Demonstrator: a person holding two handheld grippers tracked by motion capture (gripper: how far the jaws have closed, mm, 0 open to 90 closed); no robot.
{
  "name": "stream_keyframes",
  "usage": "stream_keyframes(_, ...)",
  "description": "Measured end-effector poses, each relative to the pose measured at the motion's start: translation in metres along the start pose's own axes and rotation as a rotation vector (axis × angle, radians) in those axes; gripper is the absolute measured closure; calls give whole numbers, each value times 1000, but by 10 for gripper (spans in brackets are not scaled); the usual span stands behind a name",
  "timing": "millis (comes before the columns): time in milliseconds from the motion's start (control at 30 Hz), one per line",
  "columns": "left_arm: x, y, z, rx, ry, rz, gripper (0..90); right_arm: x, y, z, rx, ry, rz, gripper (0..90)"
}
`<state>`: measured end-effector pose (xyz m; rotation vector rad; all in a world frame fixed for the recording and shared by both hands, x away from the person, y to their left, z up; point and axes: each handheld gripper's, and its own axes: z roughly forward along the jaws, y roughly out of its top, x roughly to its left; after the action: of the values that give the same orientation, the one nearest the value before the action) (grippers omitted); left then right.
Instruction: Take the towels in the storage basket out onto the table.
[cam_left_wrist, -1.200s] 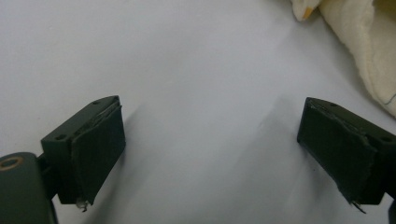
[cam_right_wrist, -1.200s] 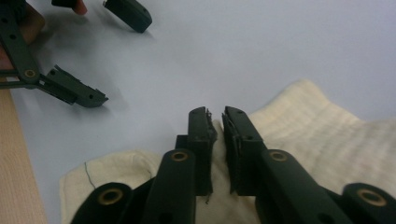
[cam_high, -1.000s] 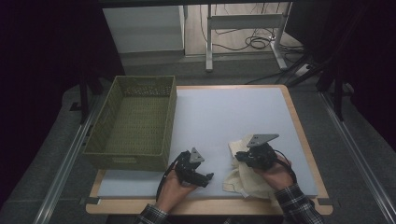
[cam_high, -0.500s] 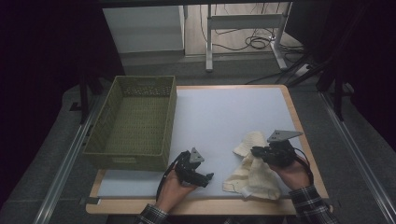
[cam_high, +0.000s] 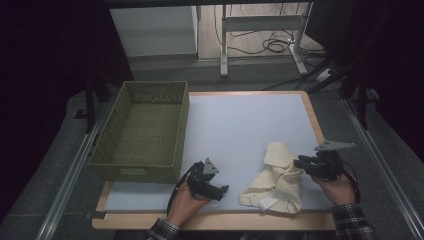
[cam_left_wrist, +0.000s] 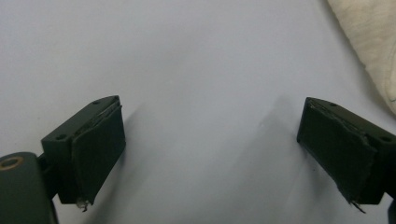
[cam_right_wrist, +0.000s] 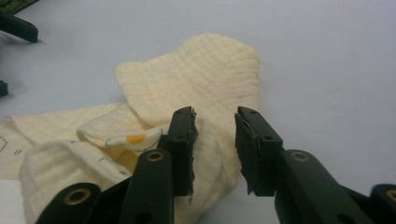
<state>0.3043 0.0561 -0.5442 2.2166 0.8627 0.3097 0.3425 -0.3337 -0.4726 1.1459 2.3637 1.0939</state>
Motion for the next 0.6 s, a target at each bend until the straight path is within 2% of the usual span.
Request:
stream_keyframes(167,0,0,0,0,-1,0,76,3,6,-8,-22,7,-12,638)
stream_keyframes(300,0,0,0,0,-2,-1,76,12,19,-2,-27,34,-34,616)
stream_keyframes(433,0,0,0,-1,-1,2,77,25,31,18,-14,78,-68,592)
stream_keyframes(600,0,0,0,-2,-1,1,77,40,37,48,34,116,-110,551)
